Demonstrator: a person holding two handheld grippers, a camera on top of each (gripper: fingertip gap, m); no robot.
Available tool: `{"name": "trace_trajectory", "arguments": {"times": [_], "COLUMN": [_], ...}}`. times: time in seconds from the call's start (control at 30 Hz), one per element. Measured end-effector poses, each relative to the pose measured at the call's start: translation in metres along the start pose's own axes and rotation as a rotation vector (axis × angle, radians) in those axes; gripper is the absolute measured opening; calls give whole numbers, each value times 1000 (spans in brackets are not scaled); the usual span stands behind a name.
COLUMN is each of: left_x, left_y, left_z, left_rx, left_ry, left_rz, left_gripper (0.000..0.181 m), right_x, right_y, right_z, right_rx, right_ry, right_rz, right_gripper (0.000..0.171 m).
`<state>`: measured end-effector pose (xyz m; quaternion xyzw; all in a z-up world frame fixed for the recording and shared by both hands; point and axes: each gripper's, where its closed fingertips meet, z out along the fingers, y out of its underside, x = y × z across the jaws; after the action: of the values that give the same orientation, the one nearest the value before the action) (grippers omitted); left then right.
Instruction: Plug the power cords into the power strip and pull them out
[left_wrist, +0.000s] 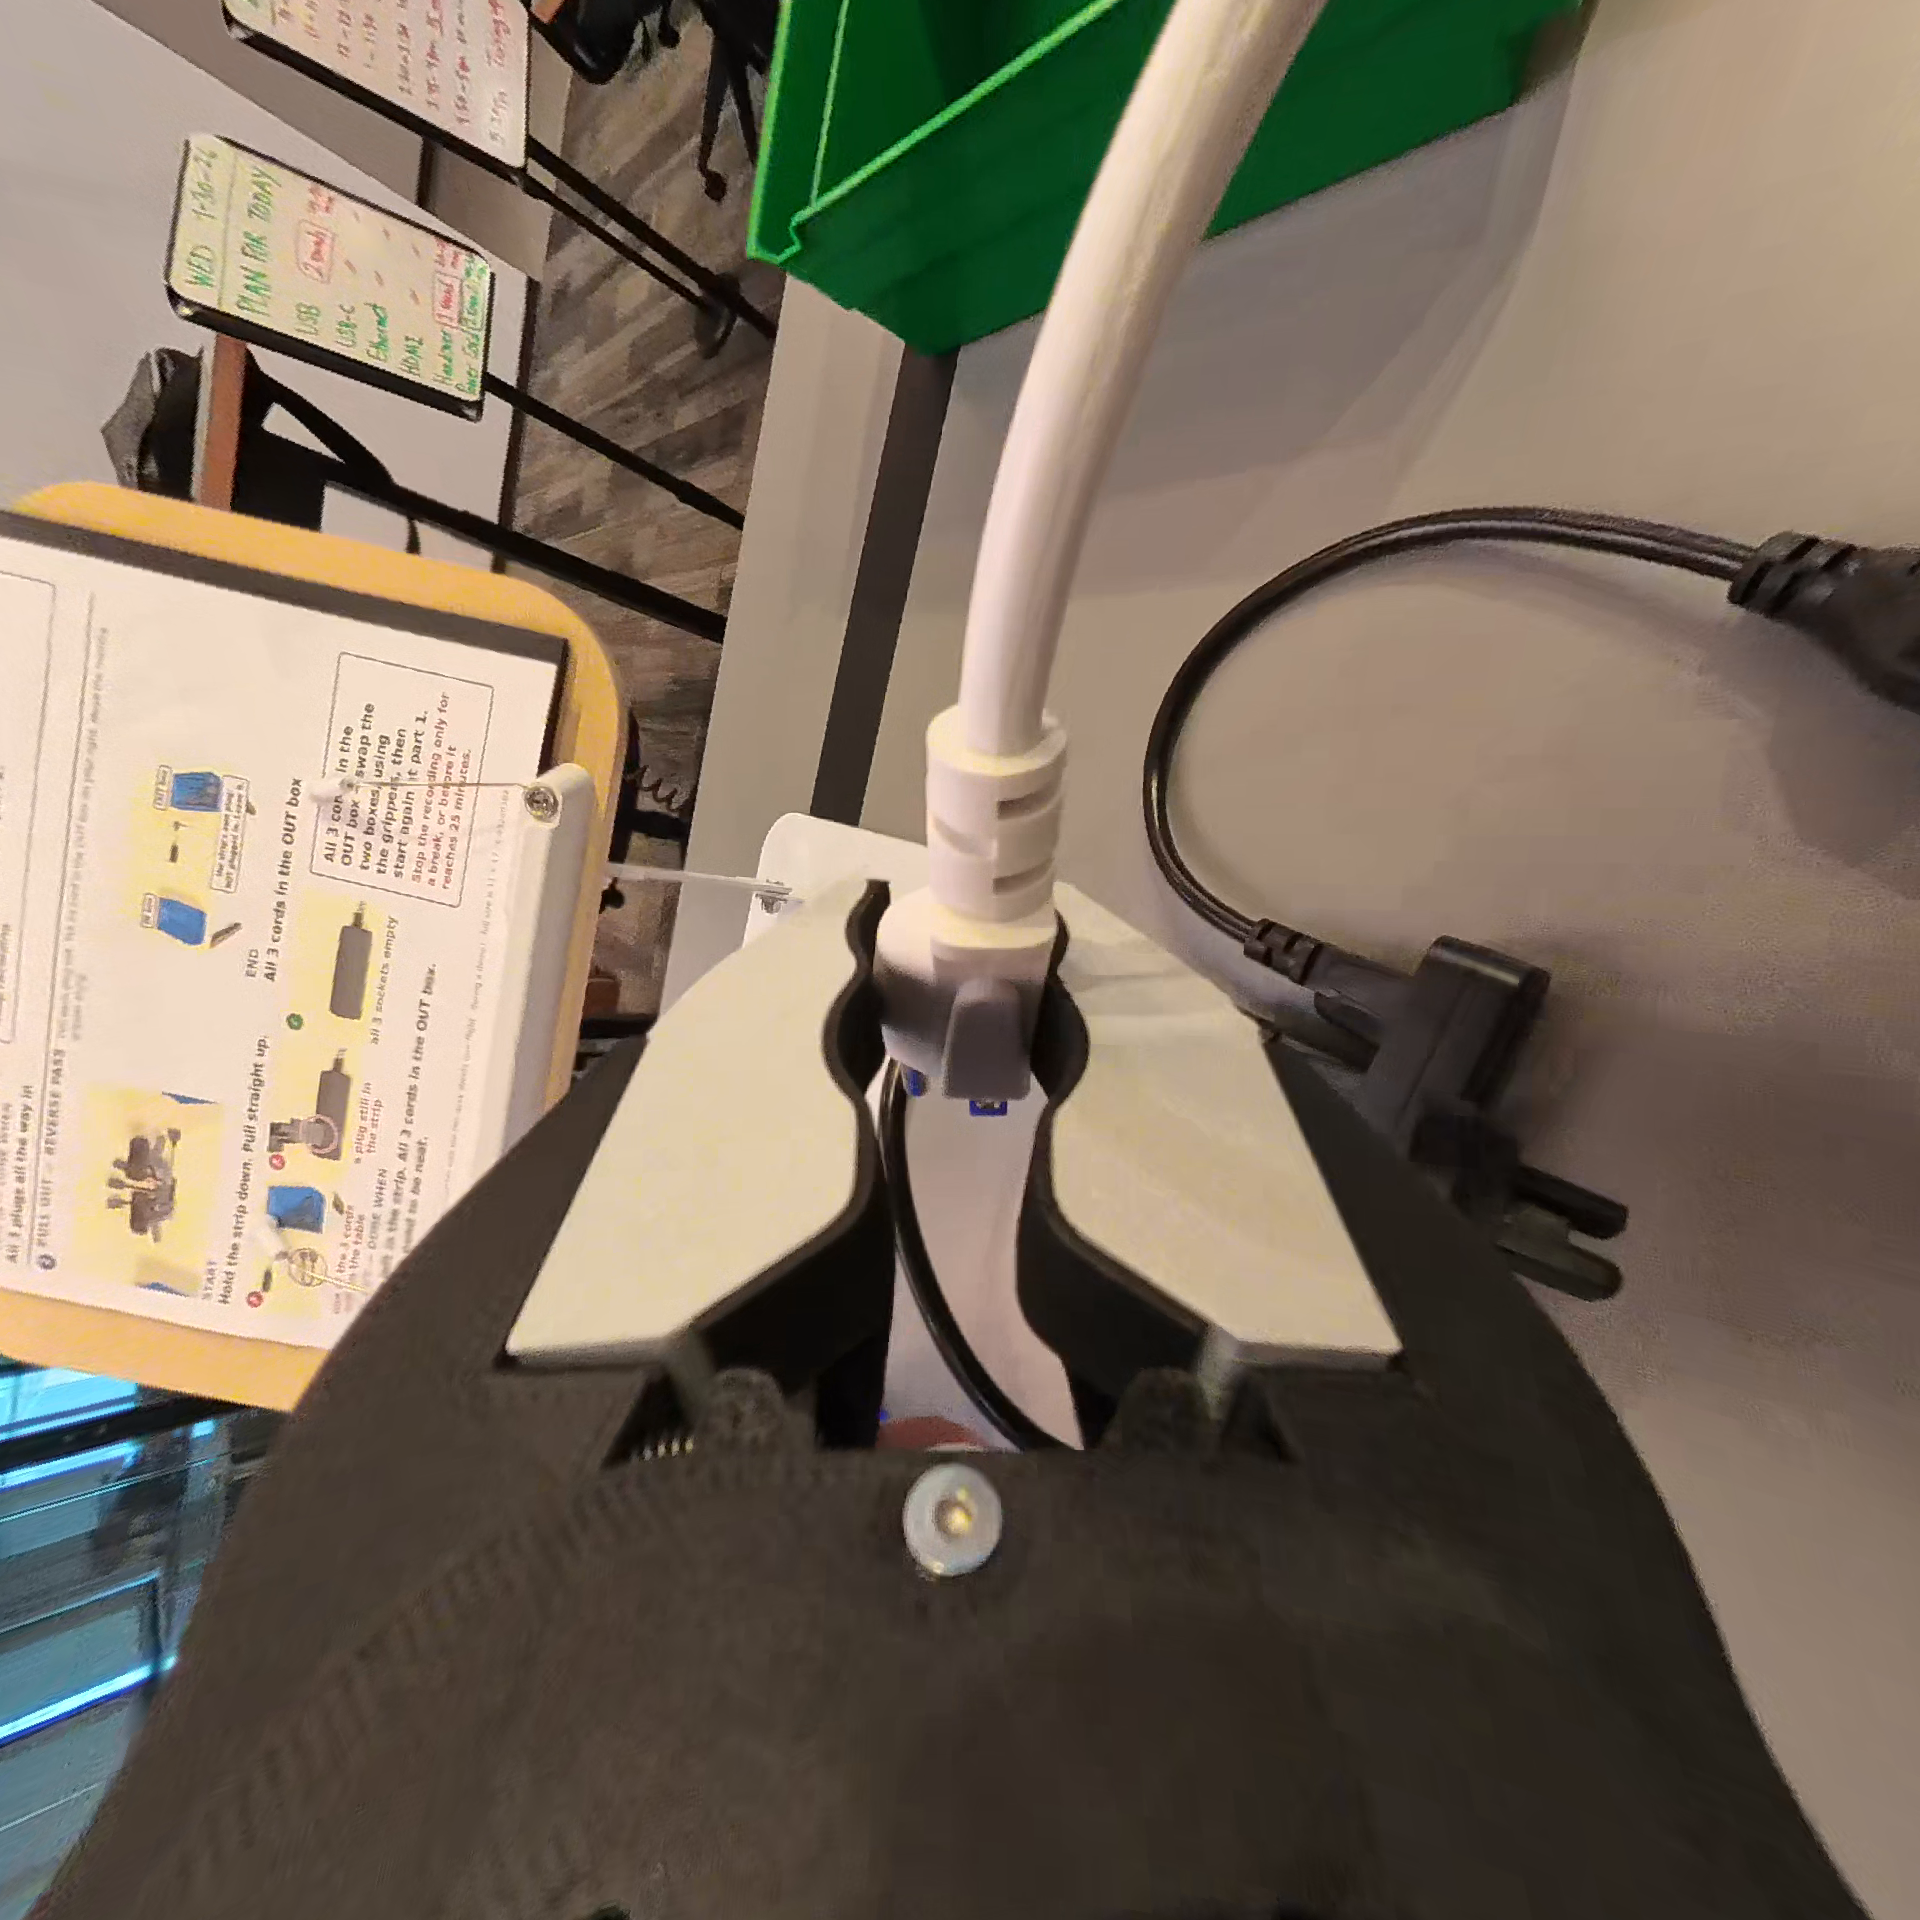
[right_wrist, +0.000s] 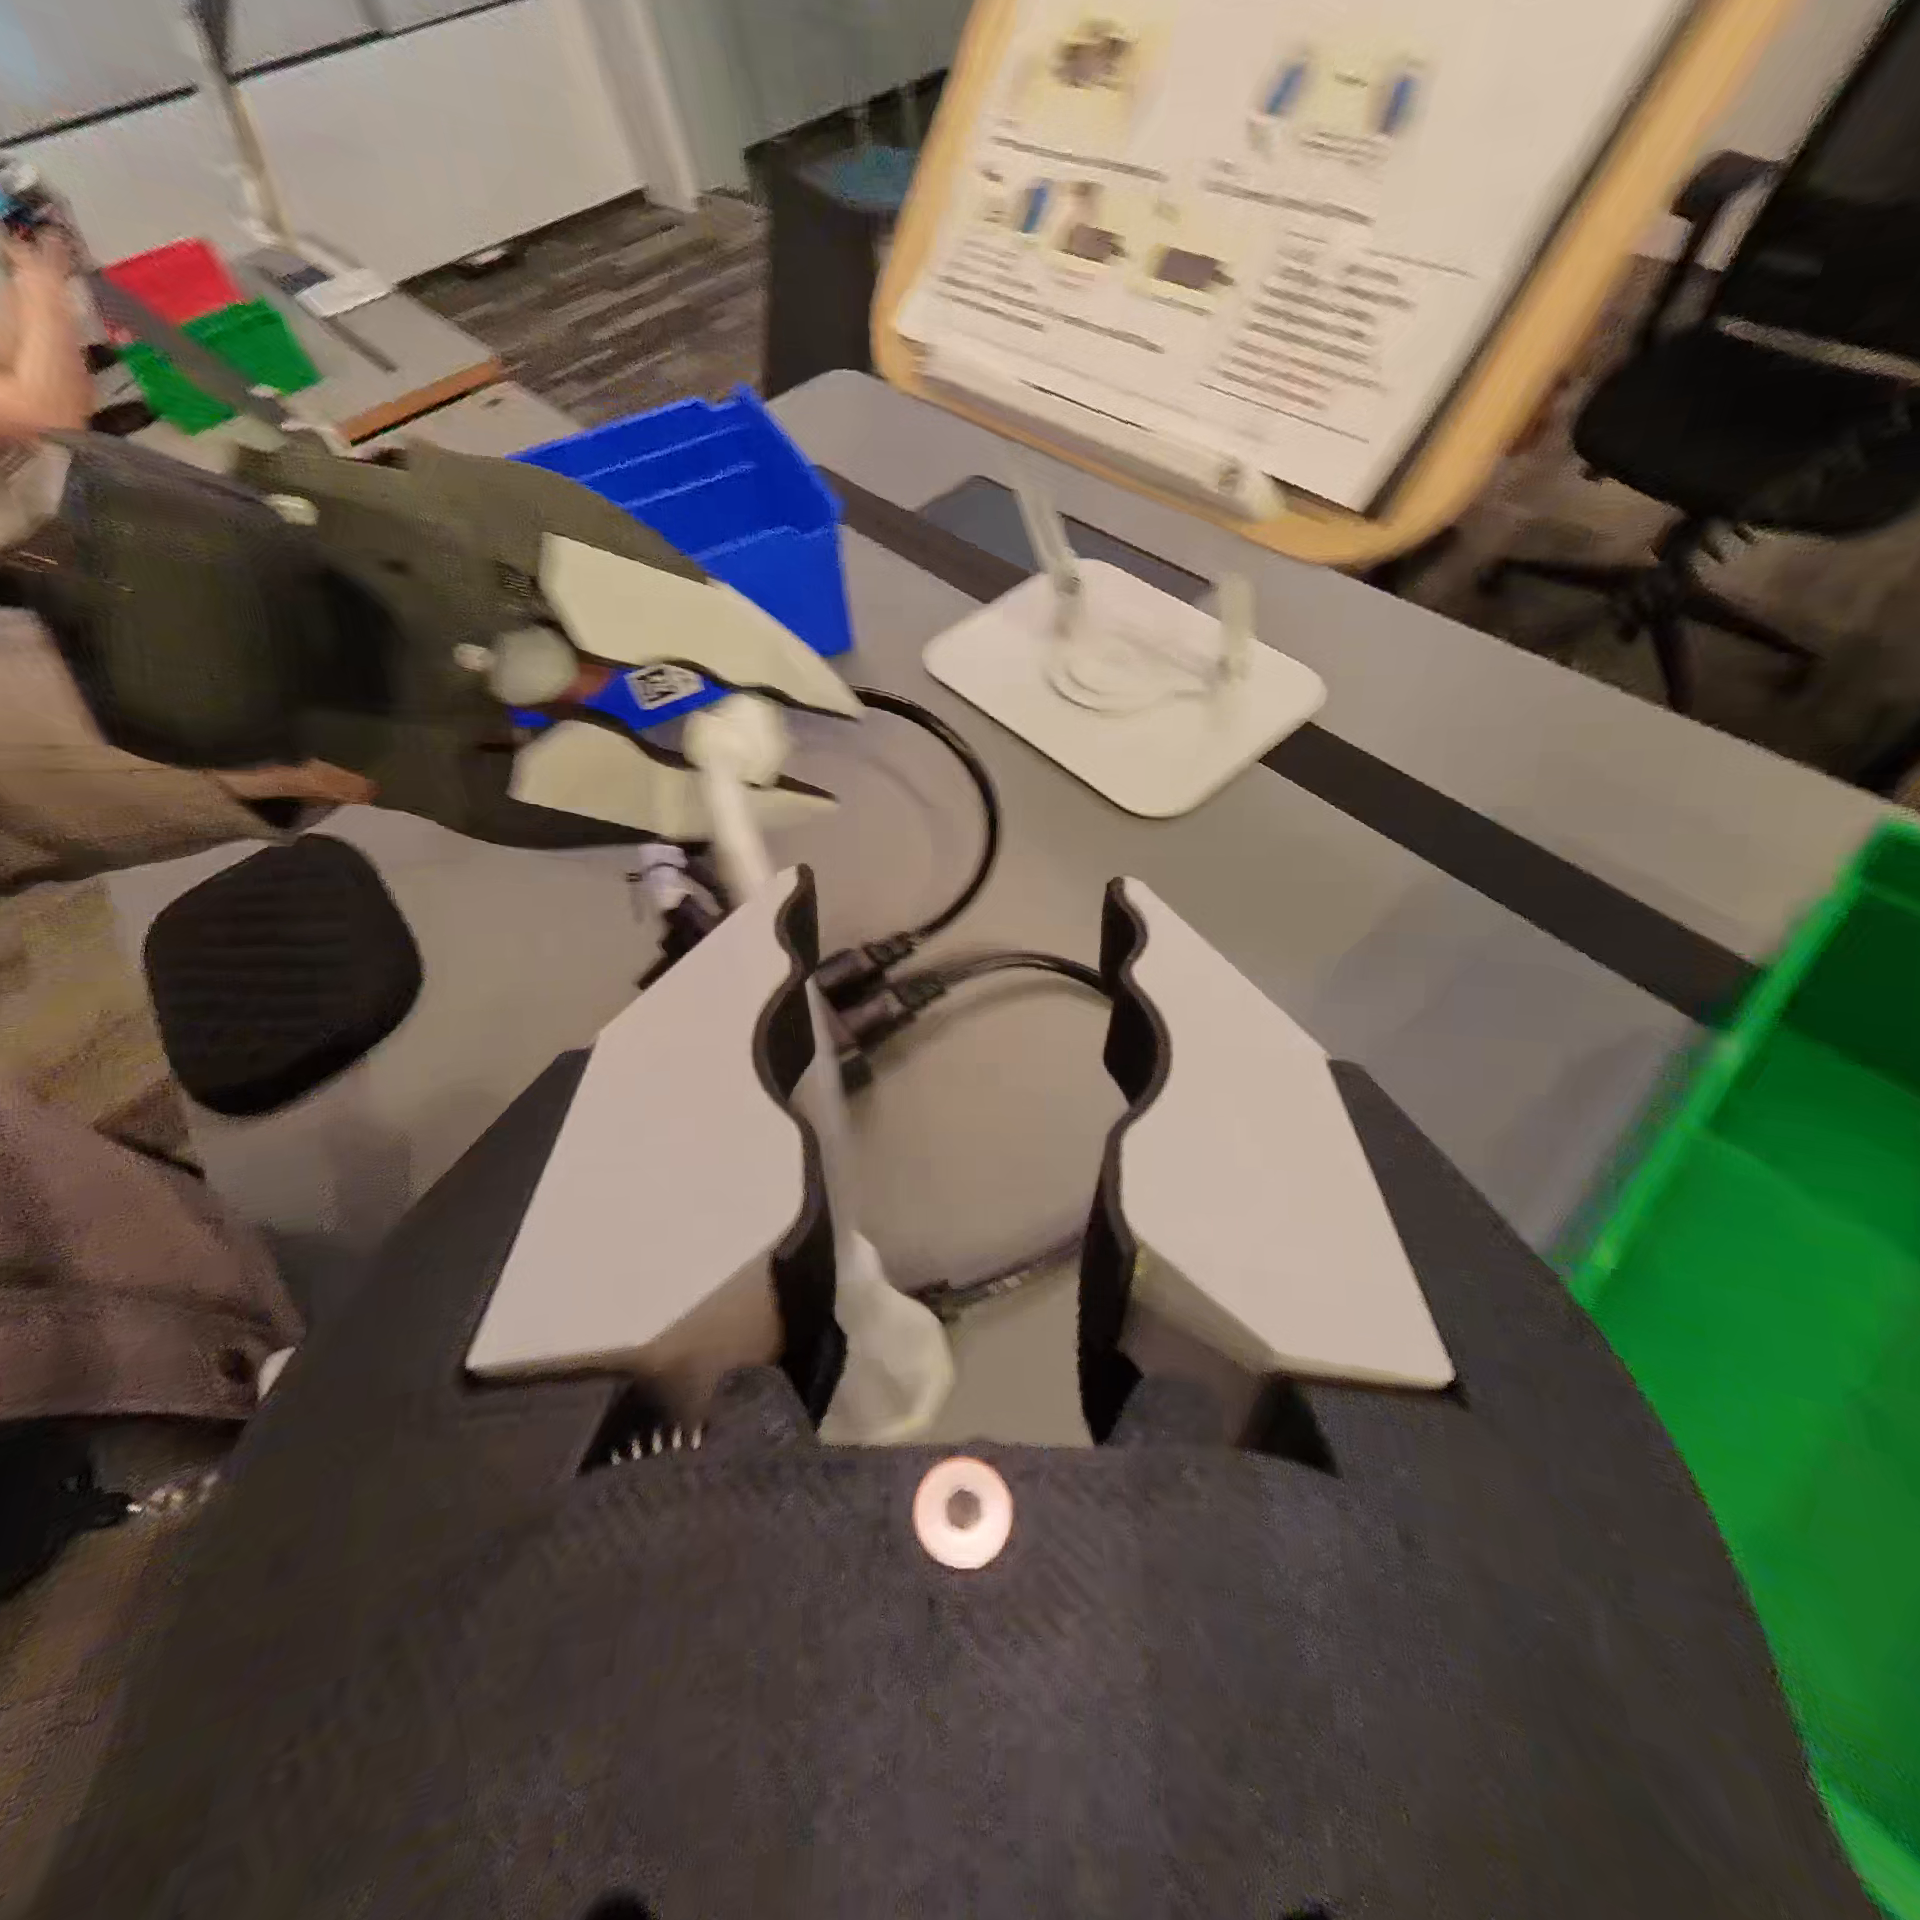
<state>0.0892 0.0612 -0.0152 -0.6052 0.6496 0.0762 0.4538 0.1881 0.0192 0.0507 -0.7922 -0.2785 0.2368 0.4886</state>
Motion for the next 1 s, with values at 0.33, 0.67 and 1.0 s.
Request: {"name": "trace_trajectory", "arguments": {"times": [0.33, 0.67, 1.0], "left_x": [6, 17, 16], "left_y": [-10, -22, -32], "left_z": [16, 25, 34], "left_rx": [-86, -58, -58], "left_ry": [-62, -50, -69], "left_rz": [122, 126, 173], "left_gripper": [25, 25, 24], "right_x": [-42, -33, -25], "right_y": [22, 35, 43], "right_z": [83, 78, 82], "right_rx": [-125, -205, -84], "right_ry": [-38, -2, -10], "right_rz": [14, -9, 291], "right_gripper": [45, 36, 43]}}
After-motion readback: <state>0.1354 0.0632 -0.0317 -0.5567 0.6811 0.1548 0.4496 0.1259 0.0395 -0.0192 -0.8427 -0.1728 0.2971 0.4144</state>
